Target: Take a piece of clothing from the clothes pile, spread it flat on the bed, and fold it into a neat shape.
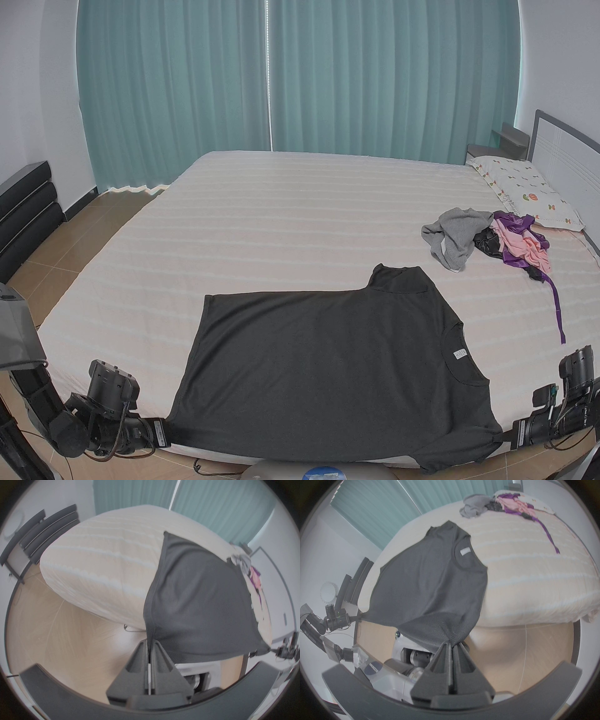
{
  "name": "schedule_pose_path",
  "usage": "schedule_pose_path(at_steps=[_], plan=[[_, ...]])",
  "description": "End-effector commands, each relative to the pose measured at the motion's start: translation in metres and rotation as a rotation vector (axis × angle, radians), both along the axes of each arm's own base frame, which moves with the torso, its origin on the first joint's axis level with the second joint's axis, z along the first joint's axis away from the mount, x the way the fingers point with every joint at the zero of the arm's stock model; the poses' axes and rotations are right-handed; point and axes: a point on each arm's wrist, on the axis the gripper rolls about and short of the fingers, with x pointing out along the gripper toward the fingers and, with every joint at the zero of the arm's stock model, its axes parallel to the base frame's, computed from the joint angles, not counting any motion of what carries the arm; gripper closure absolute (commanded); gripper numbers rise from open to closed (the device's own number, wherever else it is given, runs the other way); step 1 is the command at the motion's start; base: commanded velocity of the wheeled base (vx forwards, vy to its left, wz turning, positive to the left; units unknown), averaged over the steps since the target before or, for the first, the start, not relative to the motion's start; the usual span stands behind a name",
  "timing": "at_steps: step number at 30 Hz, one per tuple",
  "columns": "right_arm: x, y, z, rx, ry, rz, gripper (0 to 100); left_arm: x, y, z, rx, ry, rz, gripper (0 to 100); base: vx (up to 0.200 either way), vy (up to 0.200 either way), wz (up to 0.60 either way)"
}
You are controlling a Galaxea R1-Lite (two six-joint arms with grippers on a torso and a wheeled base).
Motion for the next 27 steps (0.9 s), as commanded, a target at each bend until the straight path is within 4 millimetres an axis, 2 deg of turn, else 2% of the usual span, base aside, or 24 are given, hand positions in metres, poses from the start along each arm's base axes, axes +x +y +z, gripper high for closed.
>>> schedule_pose_path(at_steps=[1,6,8,15,27], plan=[[0.012,-0.003,0.011,-0.003,-0.111,-0.021,100,0.019,0.001,0.017,-0.060,-0.117,0.081,100,0.000,0.000,0.00],[0.035,-0.004,0.022,0.007,-0.169,-0.040,100,0.040,-0.003,0.028,-0.154,-0.186,0.190,100,0.000,0.000,0.00],[0.043,-0.002,0.024,0.024,-0.170,-0.055,100,0.042,-0.003,0.028,-0.165,-0.187,0.205,100,0.000,0.000,0.00],[0.067,0.001,0.017,0.032,-0.126,-0.046,100,0.053,-0.002,0.030,-0.175,-0.210,0.227,100,0.000,0.000,0.00],[0.101,0.001,0.014,0.032,-0.126,-0.047,100,0.082,0.002,0.014,-0.163,-0.181,0.270,100,0.000,0.000,0.00]])
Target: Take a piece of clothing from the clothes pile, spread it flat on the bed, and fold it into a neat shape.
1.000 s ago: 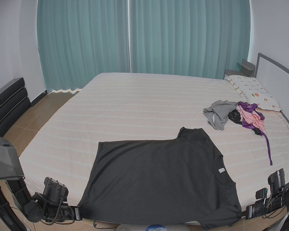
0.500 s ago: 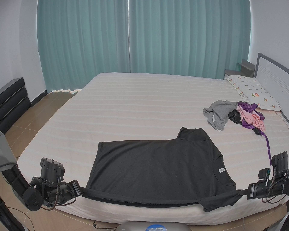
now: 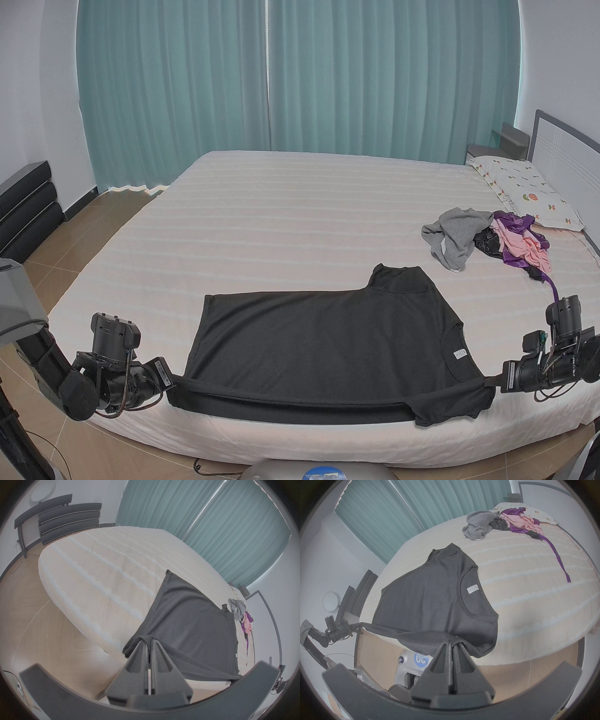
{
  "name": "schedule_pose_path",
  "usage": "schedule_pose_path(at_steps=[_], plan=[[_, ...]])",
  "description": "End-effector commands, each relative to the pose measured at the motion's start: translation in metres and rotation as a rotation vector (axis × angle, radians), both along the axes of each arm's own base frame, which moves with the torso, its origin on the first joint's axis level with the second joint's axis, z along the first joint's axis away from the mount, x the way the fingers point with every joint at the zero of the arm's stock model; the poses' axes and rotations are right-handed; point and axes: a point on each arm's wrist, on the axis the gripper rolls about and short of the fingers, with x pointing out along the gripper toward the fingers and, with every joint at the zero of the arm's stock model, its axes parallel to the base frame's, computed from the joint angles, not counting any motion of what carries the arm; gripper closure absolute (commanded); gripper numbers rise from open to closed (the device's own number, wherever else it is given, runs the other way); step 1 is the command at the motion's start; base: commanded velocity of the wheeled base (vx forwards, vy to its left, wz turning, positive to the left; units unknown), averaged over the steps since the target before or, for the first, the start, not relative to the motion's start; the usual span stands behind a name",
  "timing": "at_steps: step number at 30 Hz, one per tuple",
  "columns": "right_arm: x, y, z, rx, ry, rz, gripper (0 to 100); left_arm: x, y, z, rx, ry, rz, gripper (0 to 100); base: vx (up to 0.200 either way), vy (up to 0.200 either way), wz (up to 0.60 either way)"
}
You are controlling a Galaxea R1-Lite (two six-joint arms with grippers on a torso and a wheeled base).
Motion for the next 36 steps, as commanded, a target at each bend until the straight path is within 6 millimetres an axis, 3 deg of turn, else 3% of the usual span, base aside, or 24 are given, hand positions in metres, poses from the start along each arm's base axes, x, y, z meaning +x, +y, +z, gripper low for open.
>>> schedule_pose_path(at_steps=[1,9,14,20,26,36], plan=[[0.016,0.000,-0.007,0.001,0.026,0.000,100,0.013,0.004,-0.011,0.003,0.026,0.027,100,0.000,0.000,0.00],[0.037,0.000,-0.012,0.003,0.031,-0.003,100,0.030,0.004,-0.014,-0.007,0.026,0.030,100,0.000,0.000,0.00],[0.040,-0.001,-0.005,0.003,0.002,-0.004,100,0.027,0.002,-0.011,-0.006,0.032,0.021,100,0.000,0.000,0.00],[0.017,-0.004,0.013,0.007,-0.043,-0.018,100,0.009,0.004,0.015,-0.012,0.013,0.016,100,0.000,0.000,0.00],[-0.010,-0.006,0.022,0.011,-0.047,-0.028,100,-0.010,0.004,0.024,-0.080,0.061,-0.040,100,0.000,0.000,0.00],[-0.013,-0.004,0.020,0.011,-0.034,-0.019,100,-0.007,0.005,0.021,-0.086,0.078,-0.031,100,0.000,0.000,0.00]])
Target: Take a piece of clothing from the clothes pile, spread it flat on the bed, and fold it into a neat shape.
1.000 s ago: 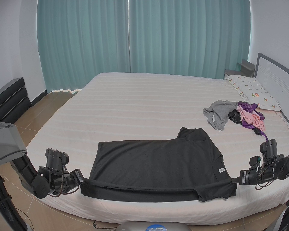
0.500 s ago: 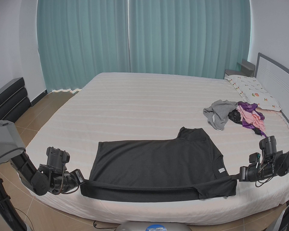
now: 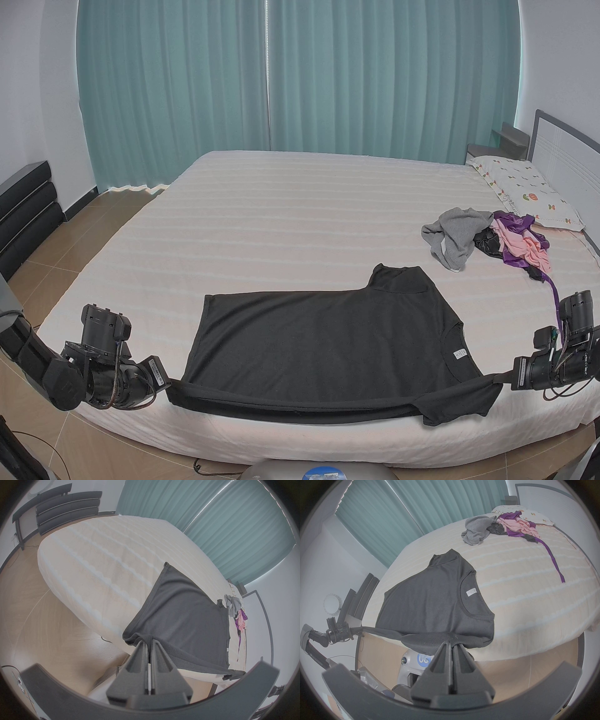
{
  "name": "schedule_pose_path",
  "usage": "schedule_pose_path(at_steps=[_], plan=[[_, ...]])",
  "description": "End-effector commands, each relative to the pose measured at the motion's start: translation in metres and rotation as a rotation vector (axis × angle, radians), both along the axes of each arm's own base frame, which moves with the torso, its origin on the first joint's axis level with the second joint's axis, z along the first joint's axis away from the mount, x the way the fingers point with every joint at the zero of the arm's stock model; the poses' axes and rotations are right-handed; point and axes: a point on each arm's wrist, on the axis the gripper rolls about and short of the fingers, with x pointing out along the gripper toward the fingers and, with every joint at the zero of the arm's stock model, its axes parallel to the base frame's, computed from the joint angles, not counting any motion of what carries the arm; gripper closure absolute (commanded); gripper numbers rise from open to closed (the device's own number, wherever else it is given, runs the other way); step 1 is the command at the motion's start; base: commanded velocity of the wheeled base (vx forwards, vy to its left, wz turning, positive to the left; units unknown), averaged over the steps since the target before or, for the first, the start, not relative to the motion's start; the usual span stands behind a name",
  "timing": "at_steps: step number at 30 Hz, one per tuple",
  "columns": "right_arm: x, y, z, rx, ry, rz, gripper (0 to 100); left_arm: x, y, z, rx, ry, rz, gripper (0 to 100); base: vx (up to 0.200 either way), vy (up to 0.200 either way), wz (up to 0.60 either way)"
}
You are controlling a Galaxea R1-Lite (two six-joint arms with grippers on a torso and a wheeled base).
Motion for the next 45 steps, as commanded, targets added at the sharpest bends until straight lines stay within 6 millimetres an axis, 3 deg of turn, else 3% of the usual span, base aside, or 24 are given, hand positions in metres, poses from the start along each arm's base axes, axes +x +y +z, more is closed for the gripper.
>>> schedule_pose_path(at_steps=[1,14,29,45], plan=[[0.002,0.001,0.000,0.000,-0.001,0.008,100,0.005,0.001,-0.003,0.002,0.003,0.010,100,0.000,0.000,0.00],[0.032,0.007,-0.004,-0.003,0.007,0.033,100,0.024,0.005,-0.006,0.006,-0.004,0.043,100,0.000,0.000,0.00],[0.064,0.010,-0.019,-0.005,0.051,0.046,100,0.050,0.002,-0.034,0.016,0.061,0.045,100,0.000,0.000,0.00],[0.095,0.011,-0.040,0.004,0.090,0.027,100,0.080,-0.003,-0.050,0.017,0.056,0.046,100,0.000,0.000,0.00]])
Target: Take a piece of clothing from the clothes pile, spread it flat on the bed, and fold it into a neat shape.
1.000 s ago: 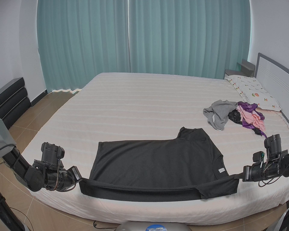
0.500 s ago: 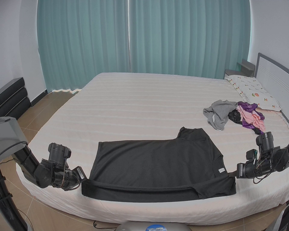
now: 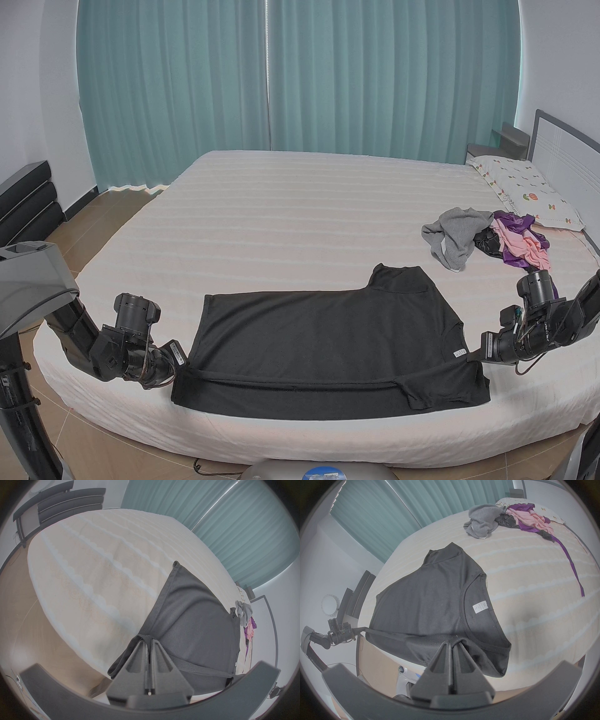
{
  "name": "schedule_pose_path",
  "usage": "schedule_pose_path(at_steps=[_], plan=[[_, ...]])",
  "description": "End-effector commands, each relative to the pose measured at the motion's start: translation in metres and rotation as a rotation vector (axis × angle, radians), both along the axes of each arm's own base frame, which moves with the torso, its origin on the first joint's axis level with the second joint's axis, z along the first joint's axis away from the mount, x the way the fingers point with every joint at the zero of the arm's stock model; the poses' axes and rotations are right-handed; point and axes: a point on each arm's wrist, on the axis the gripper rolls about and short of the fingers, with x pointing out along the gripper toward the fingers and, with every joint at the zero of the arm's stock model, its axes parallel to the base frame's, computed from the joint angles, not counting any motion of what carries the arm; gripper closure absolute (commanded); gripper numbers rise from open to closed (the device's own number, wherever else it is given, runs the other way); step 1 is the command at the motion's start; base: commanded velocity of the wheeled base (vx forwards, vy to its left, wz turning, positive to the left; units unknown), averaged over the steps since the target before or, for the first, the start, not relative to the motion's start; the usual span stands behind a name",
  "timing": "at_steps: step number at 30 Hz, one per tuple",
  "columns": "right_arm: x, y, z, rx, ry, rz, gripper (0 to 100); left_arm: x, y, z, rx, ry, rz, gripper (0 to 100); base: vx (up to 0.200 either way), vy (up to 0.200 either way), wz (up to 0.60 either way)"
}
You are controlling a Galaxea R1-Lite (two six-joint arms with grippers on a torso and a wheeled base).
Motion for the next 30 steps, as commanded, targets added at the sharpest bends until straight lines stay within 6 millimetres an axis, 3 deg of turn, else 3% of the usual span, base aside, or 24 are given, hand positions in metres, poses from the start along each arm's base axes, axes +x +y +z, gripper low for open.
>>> schedule_pose_path(at_steps=[1,9,10,11,14,20,27,30], plan=[[0.007,0.000,-0.014,0.000,0.038,0.002,100,0.007,-0.001,-0.011,0.003,0.021,0.001,100,0.000,0.000,0.00],[0.010,0.000,-0.027,0.003,0.078,0.002,100,0.011,-0.002,-0.013,-0.012,0.014,0.019,100,0.000,0.000,0.00],[0.012,0.000,-0.030,0.004,0.083,0.003,100,0.012,-0.002,-0.012,-0.030,0.010,0.028,0,0.000,0.000,0.00],[0.012,0.000,-0.033,0.004,0.087,0.003,0,0.012,-0.003,-0.012,-0.031,0.008,0.027,0,0.000,0.000,0.00],[0.015,0.000,-0.037,0.003,0.078,0.002,0,0.014,-0.003,-0.013,-0.035,0.006,0.029,0,0.000,0.000,0.00],[0.015,0.000,-0.027,0.006,0.032,0.000,0,0.016,0.002,-0.010,-0.055,0.000,0.069,0,0.000,0.000,0.00],[-0.016,-0.017,-0.006,0.082,-0.059,0.049,0,0.009,0.016,0.008,-0.126,-0.068,0.115,0,0.000,0.000,0.00],[-0.028,-0.026,-0.013,0.091,-0.066,0.063,0,0.003,0.022,0.015,-0.144,-0.094,0.114,0,0.000,0.000,0.00]])
